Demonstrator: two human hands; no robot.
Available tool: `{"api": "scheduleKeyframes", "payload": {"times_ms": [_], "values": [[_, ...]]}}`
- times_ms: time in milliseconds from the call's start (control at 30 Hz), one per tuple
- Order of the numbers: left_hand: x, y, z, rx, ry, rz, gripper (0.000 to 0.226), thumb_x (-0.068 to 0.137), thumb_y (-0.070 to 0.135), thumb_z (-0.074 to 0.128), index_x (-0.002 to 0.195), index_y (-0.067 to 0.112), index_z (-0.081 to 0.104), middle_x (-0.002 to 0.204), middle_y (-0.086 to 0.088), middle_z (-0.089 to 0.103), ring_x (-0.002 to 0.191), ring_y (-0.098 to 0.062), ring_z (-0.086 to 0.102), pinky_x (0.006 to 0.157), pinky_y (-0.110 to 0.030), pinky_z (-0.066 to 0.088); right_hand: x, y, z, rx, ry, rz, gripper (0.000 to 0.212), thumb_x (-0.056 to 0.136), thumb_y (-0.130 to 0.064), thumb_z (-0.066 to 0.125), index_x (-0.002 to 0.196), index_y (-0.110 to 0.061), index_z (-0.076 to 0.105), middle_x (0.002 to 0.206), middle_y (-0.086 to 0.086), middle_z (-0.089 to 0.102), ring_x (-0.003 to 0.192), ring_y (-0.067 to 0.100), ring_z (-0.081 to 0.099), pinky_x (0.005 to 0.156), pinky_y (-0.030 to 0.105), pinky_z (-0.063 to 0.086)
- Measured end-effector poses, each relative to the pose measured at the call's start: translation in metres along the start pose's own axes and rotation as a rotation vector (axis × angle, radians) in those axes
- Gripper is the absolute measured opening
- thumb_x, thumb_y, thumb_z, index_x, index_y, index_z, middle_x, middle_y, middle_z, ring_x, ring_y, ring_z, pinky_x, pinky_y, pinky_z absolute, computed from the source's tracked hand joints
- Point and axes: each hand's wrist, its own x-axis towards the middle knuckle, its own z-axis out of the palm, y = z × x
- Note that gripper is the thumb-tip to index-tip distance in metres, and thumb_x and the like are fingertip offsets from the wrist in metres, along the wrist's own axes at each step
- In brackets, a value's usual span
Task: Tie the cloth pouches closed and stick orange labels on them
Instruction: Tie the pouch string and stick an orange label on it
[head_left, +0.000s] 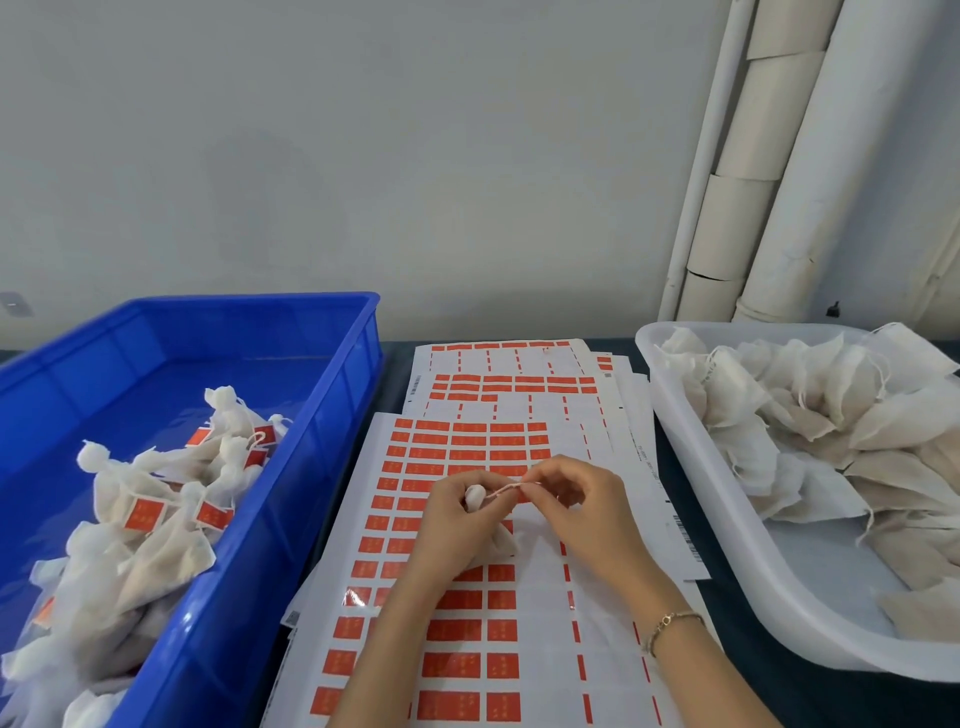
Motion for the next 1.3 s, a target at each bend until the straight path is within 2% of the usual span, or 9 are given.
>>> {"api": "scheduleKeyframes", "payload": {"times_ms": [133,200,300,433,633,800,933,1100,1300], "values": [[-0.002,0.000,0.003,0.053,0.007,0.041,0.011,0.086,0.030,0.068,0.079,0.037,0.065,0.072,0.019,0.066,0.076,0.002,0.063,0.056,-0.005,0.046,0.000,0.001,0.002,-0.010,-0.009,-0.013,0.009,0.086,-0.020,0.070,0.085,-0.029,0.067,0.083,-0.014,0.068,0.079,-0.001,0.062,0.069,0.006,0.048],[-0.003,0.000,0.004,0.052,0.012,0.032,0.005,0.088,0.032,0.066,0.088,0.036,0.066,0.082,0.020,0.066,0.080,-0.004,0.064,0.059,-0.007,0.048,0.001,0.002,0.001,0.017,0.025,-0.017,0.009,0.085,-0.021,0.071,0.084,-0.029,0.067,0.083,-0.016,0.068,0.081,0.000,0.063,0.070,0.007,0.049],[-0.007,0.001,0.002,0.097,-0.013,0.018,0.023,0.088,0.037,0.064,0.108,0.044,0.056,0.102,0.032,0.055,0.096,0.001,0.058,0.067,-0.005,0.045,0.002,0.006,-0.002,0.117,0.100,0.011,0.007,0.086,-0.022,0.069,0.085,-0.029,0.067,0.084,-0.020,0.068,0.085,0.001,0.064,0.071,0.010,0.052],[-0.015,0.005,-0.001,0.139,0.023,-0.014,0.006,0.089,0.042,0.061,0.094,0.038,0.059,0.088,0.021,0.063,0.081,0.003,0.062,0.062,-0.005,0.047,0.002,0.008,-0.003,0.180,0.128,0.058,0.003,0.086,-0.027,0.068,0.088,-0.028,0.065,0.089,-0.024,0.068,0.086,0.001,0.066,0.066,0.010,0.052],[-0.039,0.033,-0.022,0.193,0.182,0.062,0.011,0.086,0.035,0.067,0.078,0.042,0.064,0.083,0.025,0.060,0.078,-0.001,0.061,0.064,-0.006,0.048,-0.001,-0.021,0.001,0.302,-0.131,0.034,0.022,0.081,-0.030,0.067,0.102,-0.029,0.066,0.098,-0.016,0.071,0.088,0.008,0.068,0.069,0.017,0.055],[-0.074,0.076,-0.069,0.356,0.260,0.187,0.018,0.089,0.021,0.065,0.098,0.036,0.064,0.089,0.028,0.054,0.087,0.000,0.058,0.072,-0.008,0.047,-0.008,-0.081,0.015,0.296,-0.269,-0.136,0.027,0.071,-0.037,0.070,0.098,-0.034,0.069,0.093,-0.021,0.072,0.090,0.005,0.069,0.071,0.014,0.055],[-0.102,0.124,-0.127,0.449,0.387,0.343,0.011,0.087,0.023,0.065,0.095,0.030,0.069,0.087,0.016,0.066,0.082,0.000,0.061,0.076,-0.012,0.048,-0.006,-0.149,0.023,0.452,-0.389,-0.282,0.020,0.078,-0.030,0.068,0.097,-0.036,0.071,0.091,-0.011,0.075,0.085,0.011,0.072,0.067,0.014,0.054],[-0.096,0.154,-0.206,0.399,0.474,0.260,0.006,0.084,0.020,0.068,0.080,0.022,0.071,0.071,0.012,0.071,0.068,0.003,0.066,0.065,-0.010,0.050,0.012,-0.211,0.065,0.458,-0.488,-0.346,0.020,0.087,-0.008,0.068,0.103,-0.018,0.071,0.094,-0.002,0.075,0.086,0.013,0.072,0.076,0.024,0.057],[-0.058,0.122,-0.259,0.546,0.427,0.020,0.008,0.082,0.007,0.066,0.087,0.010,0.072,0.083,0.000,0.073,0.076,-0.005,0.067,0.060,-0.006,0.043,0.037,-0.228,0.141,0.212,-0.356,-0.277,0.018,0.078,-0.025,0.078,0.092,-0.017,0.070,0.072,-0.006,0.071,0.067,0.000,0.068,0.063,0.010,0.051]]}}
